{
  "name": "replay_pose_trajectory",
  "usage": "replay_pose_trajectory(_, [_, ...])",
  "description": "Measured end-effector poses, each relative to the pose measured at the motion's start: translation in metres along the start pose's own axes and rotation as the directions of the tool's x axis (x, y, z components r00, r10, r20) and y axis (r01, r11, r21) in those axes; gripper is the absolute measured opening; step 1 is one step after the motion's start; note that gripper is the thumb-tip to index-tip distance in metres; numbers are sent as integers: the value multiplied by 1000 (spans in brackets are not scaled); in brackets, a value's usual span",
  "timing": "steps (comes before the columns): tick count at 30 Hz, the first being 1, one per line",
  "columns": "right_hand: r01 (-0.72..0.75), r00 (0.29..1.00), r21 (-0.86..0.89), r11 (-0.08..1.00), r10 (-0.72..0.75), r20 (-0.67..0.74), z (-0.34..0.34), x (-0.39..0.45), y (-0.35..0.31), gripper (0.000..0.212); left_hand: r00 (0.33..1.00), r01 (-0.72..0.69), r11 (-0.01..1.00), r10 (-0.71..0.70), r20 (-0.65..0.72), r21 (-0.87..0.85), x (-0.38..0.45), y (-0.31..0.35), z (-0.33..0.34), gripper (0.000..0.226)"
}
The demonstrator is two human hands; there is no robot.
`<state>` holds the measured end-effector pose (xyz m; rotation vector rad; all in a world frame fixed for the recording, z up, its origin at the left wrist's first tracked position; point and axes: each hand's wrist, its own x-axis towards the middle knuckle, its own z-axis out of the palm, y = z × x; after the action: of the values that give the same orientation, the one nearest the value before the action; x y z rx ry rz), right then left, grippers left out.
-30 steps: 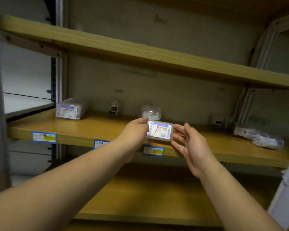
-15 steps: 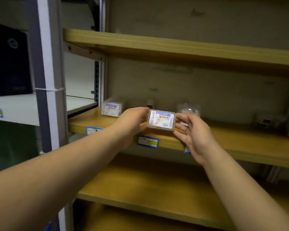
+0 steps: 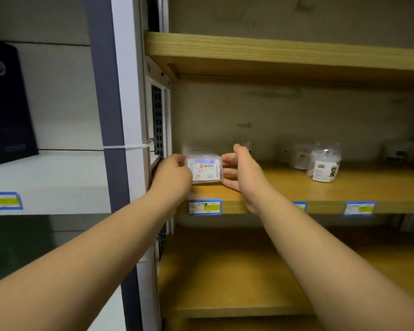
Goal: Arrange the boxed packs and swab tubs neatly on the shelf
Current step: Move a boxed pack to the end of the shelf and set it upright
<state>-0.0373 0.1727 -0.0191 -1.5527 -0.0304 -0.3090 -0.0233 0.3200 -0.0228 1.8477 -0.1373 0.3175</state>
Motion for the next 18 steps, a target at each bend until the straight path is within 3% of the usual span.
replay_pose_trajectory(6, [-31, 999, -32, 999, 31, -21, -5, 1, 4, 52, 997, -64, 993, 67, -25, 100, 8, -10, 4, 48])
replay_pose_trajectory(14, [-76, 997, -28, 997, 77, 7, -11, 7, 6, 58, 997, -61, 995, 65, -49, 82, 7, -7, 7, 46])
replay_pose_trajectory(18, [-29, 999, -48, 998, 28, -30, -7, 5, 6, 49, 991, -96, 994, 101, -90, 55, 8, -13, 7, 55])
